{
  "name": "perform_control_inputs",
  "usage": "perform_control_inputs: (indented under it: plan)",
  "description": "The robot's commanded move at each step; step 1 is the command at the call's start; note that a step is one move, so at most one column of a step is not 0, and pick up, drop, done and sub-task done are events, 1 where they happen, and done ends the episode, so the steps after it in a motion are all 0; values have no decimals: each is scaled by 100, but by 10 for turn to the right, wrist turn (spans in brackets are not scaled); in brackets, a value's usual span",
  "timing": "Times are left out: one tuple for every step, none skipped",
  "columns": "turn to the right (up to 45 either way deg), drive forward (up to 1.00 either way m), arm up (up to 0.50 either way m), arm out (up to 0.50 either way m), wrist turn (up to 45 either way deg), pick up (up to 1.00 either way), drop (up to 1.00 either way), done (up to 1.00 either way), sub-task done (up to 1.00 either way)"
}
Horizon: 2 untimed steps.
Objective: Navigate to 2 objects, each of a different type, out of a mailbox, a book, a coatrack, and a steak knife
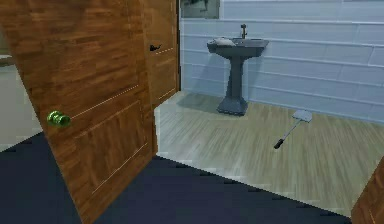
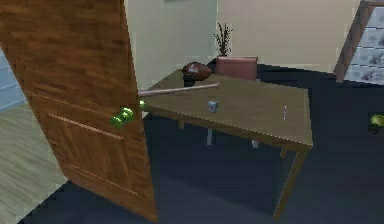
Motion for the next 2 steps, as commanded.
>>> perform_control_inputs:
  plan:
    - [30, 0, 0, 0, 0, 0, 0, 0, 0]
    - [0, 100, 0, 0, 0, 0, 0, 0, 0]
